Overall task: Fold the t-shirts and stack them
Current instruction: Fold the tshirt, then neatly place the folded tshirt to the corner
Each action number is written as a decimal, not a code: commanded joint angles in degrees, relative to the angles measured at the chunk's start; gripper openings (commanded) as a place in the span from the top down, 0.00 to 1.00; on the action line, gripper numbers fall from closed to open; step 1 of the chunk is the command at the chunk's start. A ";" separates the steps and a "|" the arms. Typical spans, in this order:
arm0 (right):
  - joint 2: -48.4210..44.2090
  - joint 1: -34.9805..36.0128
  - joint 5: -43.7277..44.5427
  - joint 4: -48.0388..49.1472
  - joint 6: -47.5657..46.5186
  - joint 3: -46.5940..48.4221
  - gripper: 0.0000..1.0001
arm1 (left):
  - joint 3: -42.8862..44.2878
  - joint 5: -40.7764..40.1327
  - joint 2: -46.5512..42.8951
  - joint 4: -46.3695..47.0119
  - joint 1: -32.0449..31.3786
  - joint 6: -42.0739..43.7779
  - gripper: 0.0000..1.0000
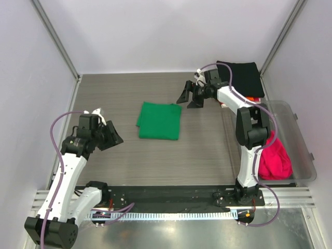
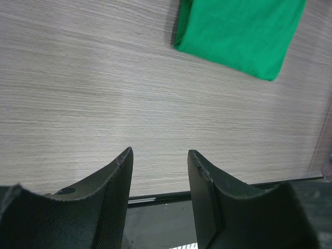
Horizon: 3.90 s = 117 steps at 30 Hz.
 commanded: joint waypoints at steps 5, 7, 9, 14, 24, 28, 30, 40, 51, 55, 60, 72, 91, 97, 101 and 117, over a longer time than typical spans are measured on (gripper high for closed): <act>3.48 -0.29 5.50 -1.24 -3.68 1.36 0.14 | -0.12 0.59 -1.09 3.23 -0.10 0.18 0.52; 5.58 -0.20 5.50 -1.15 -3.51 2.32 0.15 | -0.20 0.24 -1.53 3.32 -0.19 0.18 0.52; 7.08 0.06 5.85 -0.89 -3.42 3.20 0.15 | -0.38 0.06 -1.88 3.41 -0.19 0.00 0.52; 12.09 1.29 6.21 1.30 -2.63 4.08 0.16 | -0.55 -0.38 -2.32 3.67 -0.19 -0.09 0.52; 16.32 8.85 -0.73 14.73 3.60 -4.24 0.41 | -0.64 -0.73 -2.50 3.67 -0.19 -0.26 0.52; 15.62 9.03 -3.98 26.68 9.23 -8.66 0.80 | -0.64 -0.91 -2.50 3.67 -0.10 -0.35 0.52; 15.18 8.94 -4.43 27.41 10.12 -8.23 0.92 | -0.64 -0.99 -2.50 3.67 -0.19 -0.35 0.52; 6.31 8.33 11.10 -1.66 -8.15 4.52 0.99 | -0.73 -1.26 -3.38 3.85 -0.19 -0.35 0.52; -6.69 5.52 29.93 -9.59 -21.51 2.06 0.99 | -0.73 -1.70 -3.46 3.85 -0.10 -0.53 0.52; -9.86 4.29 34.33 -11.43 -26.18 2.85 0.99 | -0.73 -1.96 -3.38 3.85 -0.19 -0.53 0.52; -12.59 1.65 36.70 -14.16 -29.87 5.83 0.99 | -0.73 -2.58 -2.94 3.76 -0.18 -0.70 0.52; -18.48 -3.71 36.35 -17.58 -37.78 14.17 0.99 | -0.73 -2.58 -1.35 3.76 -0.19 -0.79 0.53; -19.89 -7.05 43.82 -16.80 -46.92 23.59 0.99 | -0.82 -3.46 -1.35 3.67 -0.18 -1.05 0.53; -18.67 -8.02 44.44 -14.87 -49.73 24.82 0.99 | -0.82 -3.37 -1.09 3.67 -0.18 -1.05 0.53; -16.56 -9.34 43.82 -13.81 -50.88 27.01 0.99 | -0.91 -3.37 -1.00 3.76 -0.10 -1.05 0.53; -6.89 -13.47 39.16 -8.98 -55.27 31.15 0.99 | -0.91 -3.72 0.93 3.50 -0.18 -1.23 0.53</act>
